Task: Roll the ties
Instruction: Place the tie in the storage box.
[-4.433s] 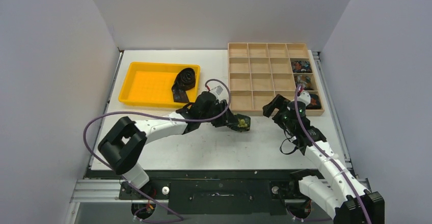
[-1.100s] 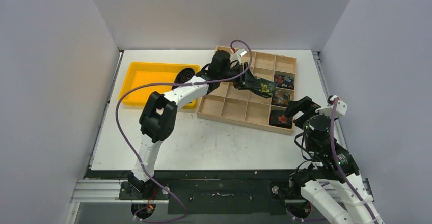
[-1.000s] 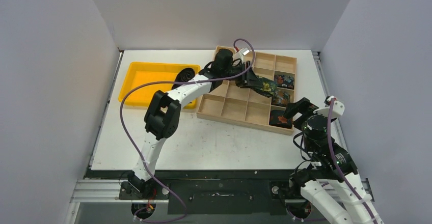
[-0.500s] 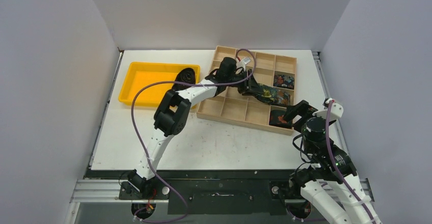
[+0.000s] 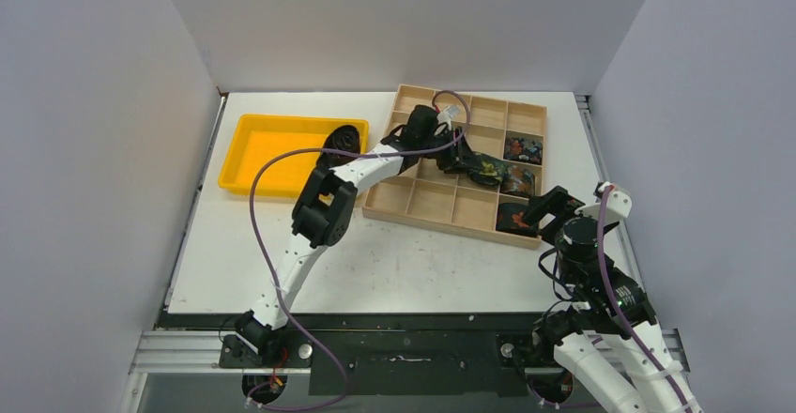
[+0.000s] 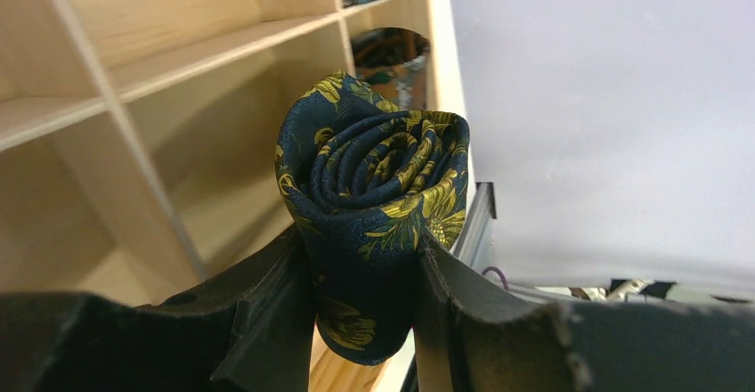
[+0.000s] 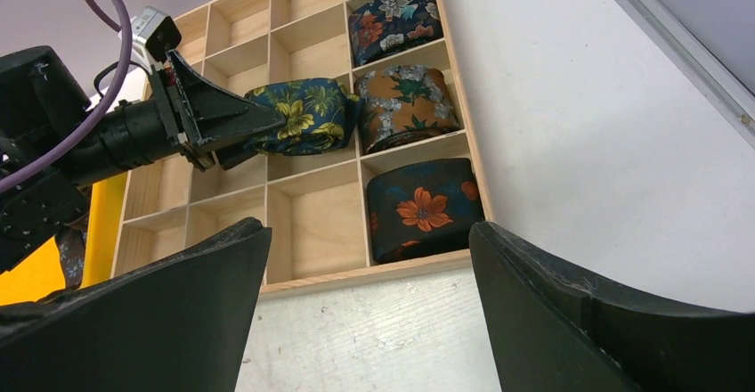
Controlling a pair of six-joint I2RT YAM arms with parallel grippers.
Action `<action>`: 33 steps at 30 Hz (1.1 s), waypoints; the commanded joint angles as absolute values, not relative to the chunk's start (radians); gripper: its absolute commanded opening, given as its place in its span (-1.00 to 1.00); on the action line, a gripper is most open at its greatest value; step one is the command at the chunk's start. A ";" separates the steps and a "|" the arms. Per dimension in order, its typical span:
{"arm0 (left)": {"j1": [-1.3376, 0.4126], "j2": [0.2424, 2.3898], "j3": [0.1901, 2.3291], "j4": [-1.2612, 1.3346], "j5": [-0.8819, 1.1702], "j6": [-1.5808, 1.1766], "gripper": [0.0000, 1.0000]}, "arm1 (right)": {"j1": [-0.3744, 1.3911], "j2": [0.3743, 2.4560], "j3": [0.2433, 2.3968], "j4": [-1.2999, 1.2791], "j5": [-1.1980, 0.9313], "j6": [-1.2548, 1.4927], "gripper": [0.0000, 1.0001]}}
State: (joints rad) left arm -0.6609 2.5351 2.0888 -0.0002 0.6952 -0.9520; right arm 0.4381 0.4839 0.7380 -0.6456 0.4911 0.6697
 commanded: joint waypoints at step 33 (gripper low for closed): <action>-0.759 2.720 2.540 -0.589 0.239 -0.711 -0.98 | 0.514 0.483 0.724 -0.631 0.570 0.665 0.70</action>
State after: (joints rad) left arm -0.7597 2.6698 2.5107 -0.5949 0.2379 -0.6945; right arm 0.4862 0.4843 0.7341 -0.6456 0.5137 0.6655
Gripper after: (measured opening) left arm 0.353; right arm 0.851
